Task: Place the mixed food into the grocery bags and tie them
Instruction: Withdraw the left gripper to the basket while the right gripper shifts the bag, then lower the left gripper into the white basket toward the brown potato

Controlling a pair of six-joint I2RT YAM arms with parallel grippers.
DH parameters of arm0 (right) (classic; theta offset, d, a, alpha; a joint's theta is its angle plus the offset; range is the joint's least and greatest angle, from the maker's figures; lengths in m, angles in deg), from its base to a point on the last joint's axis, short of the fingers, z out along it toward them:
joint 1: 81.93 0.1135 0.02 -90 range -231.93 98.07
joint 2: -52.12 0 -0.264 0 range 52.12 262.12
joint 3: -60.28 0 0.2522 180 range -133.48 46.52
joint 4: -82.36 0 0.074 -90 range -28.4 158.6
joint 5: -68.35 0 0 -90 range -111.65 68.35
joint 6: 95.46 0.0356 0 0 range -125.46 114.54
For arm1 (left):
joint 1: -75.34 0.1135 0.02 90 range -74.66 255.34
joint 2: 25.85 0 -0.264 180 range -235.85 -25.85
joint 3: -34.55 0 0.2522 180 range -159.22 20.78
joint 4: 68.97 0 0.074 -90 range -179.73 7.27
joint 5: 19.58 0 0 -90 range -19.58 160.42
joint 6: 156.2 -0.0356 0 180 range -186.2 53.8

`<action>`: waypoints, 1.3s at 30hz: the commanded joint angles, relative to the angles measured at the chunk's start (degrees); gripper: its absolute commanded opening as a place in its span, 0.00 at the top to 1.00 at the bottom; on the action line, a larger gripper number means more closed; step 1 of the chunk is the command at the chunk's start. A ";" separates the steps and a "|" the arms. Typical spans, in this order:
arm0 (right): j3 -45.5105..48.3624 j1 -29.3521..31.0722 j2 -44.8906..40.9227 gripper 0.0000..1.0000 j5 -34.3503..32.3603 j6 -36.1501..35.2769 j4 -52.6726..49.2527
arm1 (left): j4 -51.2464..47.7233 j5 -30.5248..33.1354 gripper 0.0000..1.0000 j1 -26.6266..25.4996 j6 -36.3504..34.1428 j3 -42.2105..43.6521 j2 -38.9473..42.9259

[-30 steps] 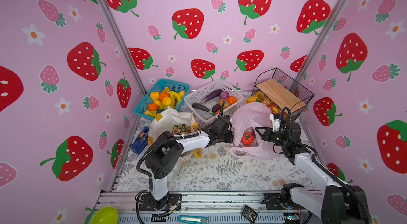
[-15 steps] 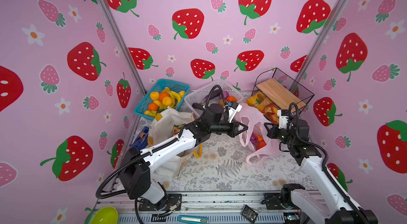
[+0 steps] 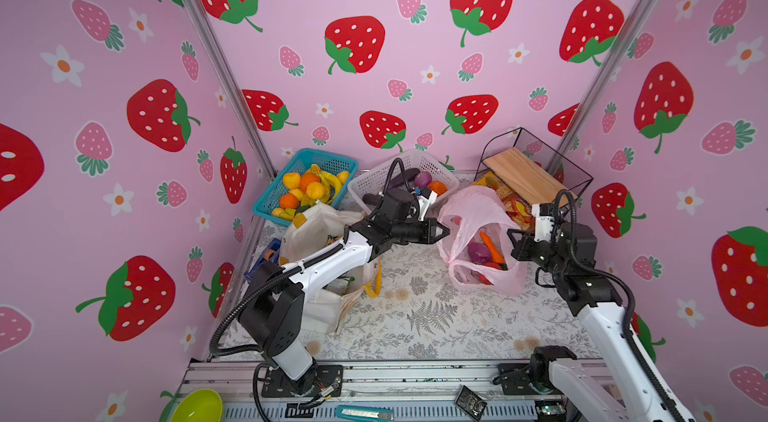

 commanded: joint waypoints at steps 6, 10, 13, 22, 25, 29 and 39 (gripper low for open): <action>0.57 -0.37 1.91 1.00 -2.36 -1.99 0.41 | -8.24 8.73 0.44 4.01 -7.56 -3.50 2.69; 1.64 -0.37 2.85 1.00 -0.33 -0.65 3.04 | -12.55 20.40 0.26 5.56 -13.34 -6.49 1.64; 2.64 -0.37 2.62 1.00 0.52 0.59 4.93 | -17.68 26.94 0.24 6.52 -15.78 -13.09 -3.77; 4.67 -0.39 1.39 1.00 0.60 2.08 7.17 | -23.09 31.84 0.21 9.53 -15.94 -32.13 -21.52; 5.17 -0.37 1.41 1.00 0.81 2.49 8.04 | -22.63 31.95 0.19 9.90 -15.25 -37.09 -26.72; 5.47 -0.39 2.24 1.00 2.14 2.87 9.21 | -26.57 31.25 0.18 9.96 -14.94 -47.94 -35.42; 5.50 -0.39 2.52 1.00 2.18 1.77 8.37 | -31.01 29.81 0.11 10.20 -14.48 -67.67 -51.59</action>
